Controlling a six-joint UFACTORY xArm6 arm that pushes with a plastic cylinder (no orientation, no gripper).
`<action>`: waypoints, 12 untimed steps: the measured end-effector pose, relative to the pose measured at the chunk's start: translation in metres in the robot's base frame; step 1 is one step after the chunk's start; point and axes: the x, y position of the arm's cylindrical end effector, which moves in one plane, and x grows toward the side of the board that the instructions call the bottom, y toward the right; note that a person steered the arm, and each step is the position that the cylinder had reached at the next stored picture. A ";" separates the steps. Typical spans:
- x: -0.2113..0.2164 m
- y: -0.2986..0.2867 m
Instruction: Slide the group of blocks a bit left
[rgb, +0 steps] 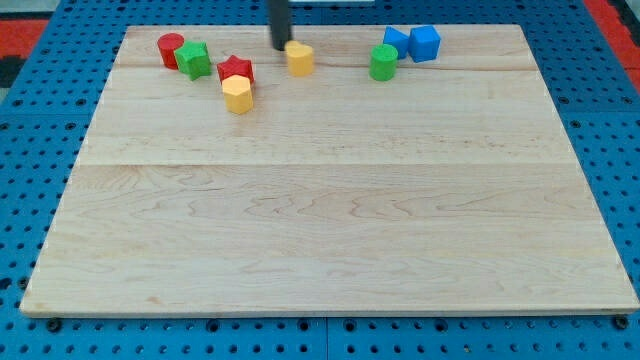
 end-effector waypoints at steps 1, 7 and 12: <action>0.047 0.012; 0.111 -0.076; 0.086 -0.100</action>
